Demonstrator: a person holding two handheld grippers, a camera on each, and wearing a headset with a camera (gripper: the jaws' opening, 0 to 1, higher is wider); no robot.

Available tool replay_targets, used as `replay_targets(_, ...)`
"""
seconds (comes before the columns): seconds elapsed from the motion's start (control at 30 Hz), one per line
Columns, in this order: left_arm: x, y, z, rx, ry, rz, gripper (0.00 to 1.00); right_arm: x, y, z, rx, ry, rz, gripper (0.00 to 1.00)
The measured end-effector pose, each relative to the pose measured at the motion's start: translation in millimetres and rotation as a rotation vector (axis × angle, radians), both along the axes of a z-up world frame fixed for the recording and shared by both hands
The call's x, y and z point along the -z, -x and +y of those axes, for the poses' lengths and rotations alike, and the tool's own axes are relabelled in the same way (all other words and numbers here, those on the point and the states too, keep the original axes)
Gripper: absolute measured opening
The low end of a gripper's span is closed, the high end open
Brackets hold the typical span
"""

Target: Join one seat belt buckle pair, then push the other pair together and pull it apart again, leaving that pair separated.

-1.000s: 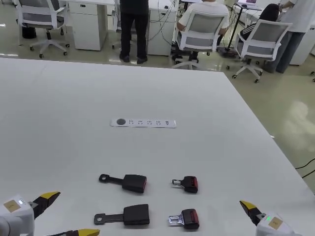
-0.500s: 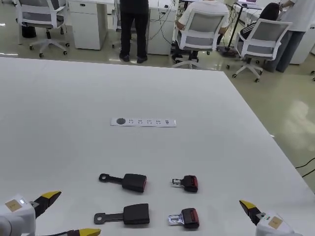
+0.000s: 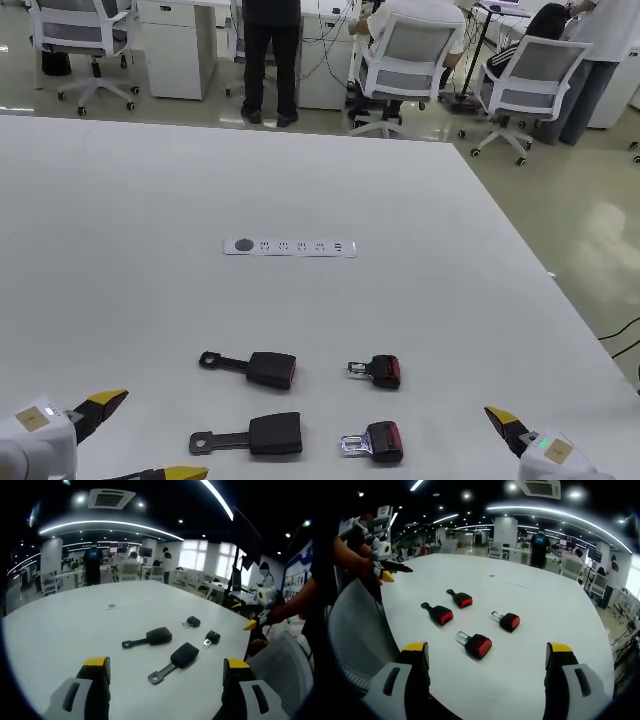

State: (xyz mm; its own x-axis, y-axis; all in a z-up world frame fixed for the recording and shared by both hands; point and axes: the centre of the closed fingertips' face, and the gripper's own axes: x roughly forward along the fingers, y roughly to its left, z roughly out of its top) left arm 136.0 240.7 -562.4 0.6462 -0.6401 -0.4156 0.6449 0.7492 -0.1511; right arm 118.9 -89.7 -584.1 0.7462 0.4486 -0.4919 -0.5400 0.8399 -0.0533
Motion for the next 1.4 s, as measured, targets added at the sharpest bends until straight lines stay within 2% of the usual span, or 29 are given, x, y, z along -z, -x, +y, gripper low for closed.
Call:
replay_targets(0.2,3.9,-0.6,-0.4,0.006,-0.003,0.005,0.96,2.3,0.3,-0.5,-0.004,0.001,0.006,0.98)
replay_targets(0.63,7.1,-0.1,-12.6,0.040,-0.022,0.014,0.95,8.4,-4.2,4.6,-0.046,0.019,0.014,0.98)
replay_targets(0.83,6.6,-2.4,-20.7,0.061,-0.034,0.008,0.95,7.8,-8.6,10.9,-0.073,0.020,0.016,0.97)
replay_targets(1.1,11.2,-1.0,-34.6,0.094,-0.047,0.017,0.94,12.5,-11.1,21.4,-0.151,0.048,0.030,0.97)
replay_targets(1.4,12.2,-8.2,-47.6,0.115,-0.049,0.013,0.93,16.0,-16.2,22.9,-0.186,0.047,0.044,0.96)
